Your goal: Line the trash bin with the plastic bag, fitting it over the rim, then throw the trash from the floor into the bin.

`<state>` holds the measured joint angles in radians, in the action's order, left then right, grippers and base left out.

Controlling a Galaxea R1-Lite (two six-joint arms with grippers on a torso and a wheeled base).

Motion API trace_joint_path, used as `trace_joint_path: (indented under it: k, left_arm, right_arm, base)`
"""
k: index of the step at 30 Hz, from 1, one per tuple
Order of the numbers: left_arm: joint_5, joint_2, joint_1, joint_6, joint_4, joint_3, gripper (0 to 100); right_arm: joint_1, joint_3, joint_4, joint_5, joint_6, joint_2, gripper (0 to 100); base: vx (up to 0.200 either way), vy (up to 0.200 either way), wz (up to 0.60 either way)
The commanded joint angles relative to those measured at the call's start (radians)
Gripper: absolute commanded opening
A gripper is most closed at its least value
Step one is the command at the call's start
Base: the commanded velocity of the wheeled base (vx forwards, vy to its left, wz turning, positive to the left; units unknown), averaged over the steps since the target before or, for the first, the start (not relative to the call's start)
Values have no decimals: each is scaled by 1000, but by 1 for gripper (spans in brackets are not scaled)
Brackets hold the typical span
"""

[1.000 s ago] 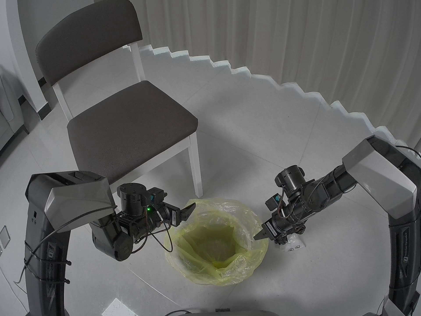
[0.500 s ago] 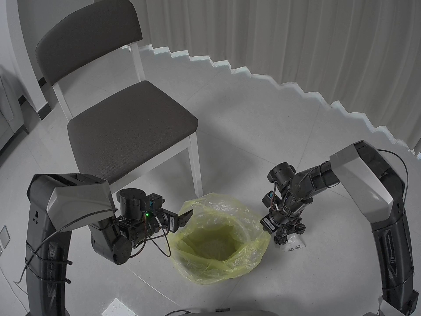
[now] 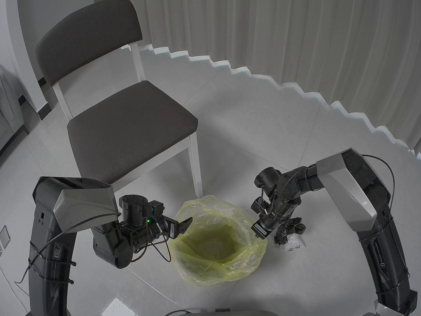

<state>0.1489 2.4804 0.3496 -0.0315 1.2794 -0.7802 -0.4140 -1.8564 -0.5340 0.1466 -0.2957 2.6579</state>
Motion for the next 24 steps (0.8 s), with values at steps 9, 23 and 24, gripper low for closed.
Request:
trace_joint_path:
  k: [9,23,24]
  left_arm:
    - [-2,18,-21,-2,11,10,100]
    - [-2,46,-29,-2,35,-34,100]
    - [-2,46,-29,-2,35,-36,100]
  right_arm:
    - [-69,25,3,-2,1,-10,0]
    - [-42,94,9,-48,6,-65,100]
    - [-42,95,9,-47,7,-67,100]
  base:
    - [0,0,0]
    - [0,0,0]
    - [0,0,0]
